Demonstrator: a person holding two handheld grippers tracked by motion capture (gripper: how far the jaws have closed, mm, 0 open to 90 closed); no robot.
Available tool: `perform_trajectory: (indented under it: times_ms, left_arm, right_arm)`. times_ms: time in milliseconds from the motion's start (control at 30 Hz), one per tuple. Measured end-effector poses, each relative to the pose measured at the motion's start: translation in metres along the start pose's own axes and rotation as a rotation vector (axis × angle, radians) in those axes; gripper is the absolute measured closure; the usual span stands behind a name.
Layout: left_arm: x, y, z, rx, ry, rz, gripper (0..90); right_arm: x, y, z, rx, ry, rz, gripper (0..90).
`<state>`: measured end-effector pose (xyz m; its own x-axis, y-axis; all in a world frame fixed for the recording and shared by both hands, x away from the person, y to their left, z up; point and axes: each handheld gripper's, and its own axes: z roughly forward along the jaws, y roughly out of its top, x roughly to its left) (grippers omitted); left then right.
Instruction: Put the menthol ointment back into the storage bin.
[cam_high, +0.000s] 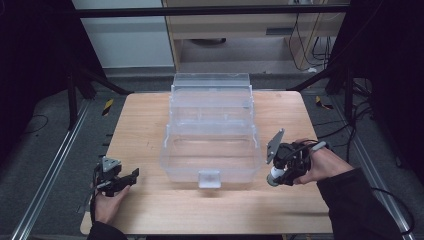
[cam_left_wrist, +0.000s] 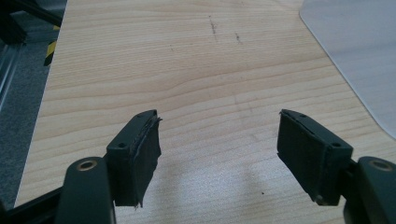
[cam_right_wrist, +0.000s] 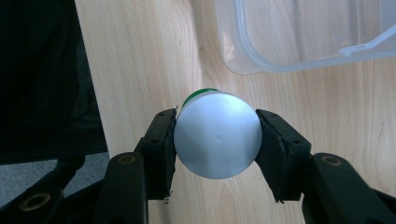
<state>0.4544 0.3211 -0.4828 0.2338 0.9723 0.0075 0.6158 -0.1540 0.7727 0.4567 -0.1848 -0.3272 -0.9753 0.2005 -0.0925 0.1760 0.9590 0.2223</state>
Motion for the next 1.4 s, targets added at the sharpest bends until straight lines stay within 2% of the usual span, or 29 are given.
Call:
perform_trajectory:
  times_ms: [267, 300, 367, 600, 1133, 1400]
  left_arm:
    - [0.0, 0.0, 0.0, 0.001, -0.001, 0.001, 29.4]
    - [0.0, 0.0, 0.0, 0.0, -0.002, 0.0, 29.3]
    - [0.001, 0.0, 0.0, -0.002, 0.0, 0.0, 29.4]
    - [0.001, 0.0, 0.0, -0.003, -0.001, 0.0, 29.4]
    - [0.001, 0.001, 0.0, -0.005, -0.002, -0.003, 29.4]
    - [0.001, 0.001, -0.001, -0.007, -0.003, -0.001, 29.4]
  right_arm:
    - [-0.012, 0.006, -0.012, -0.015, -0.003, 0.012, 50.4]
    - [-0.015, 0.007, -0.014, -0.025, -0.005, 0.029, 50.4]
    - [-0.019, 0.008, -0.015, -0.039, -0.009, 0.032, 50.4]
    - [-0.028, 0.015, -0.019, -0.041, -0.012, 0.044, 50.4]
    - [-0.045, 0.039, -0.015, -0.054, -0.021, 0.035, 50.4]
    - [-0.052, 0.051, -0.007, -0.066, -0.019, 0.026, 50.4]
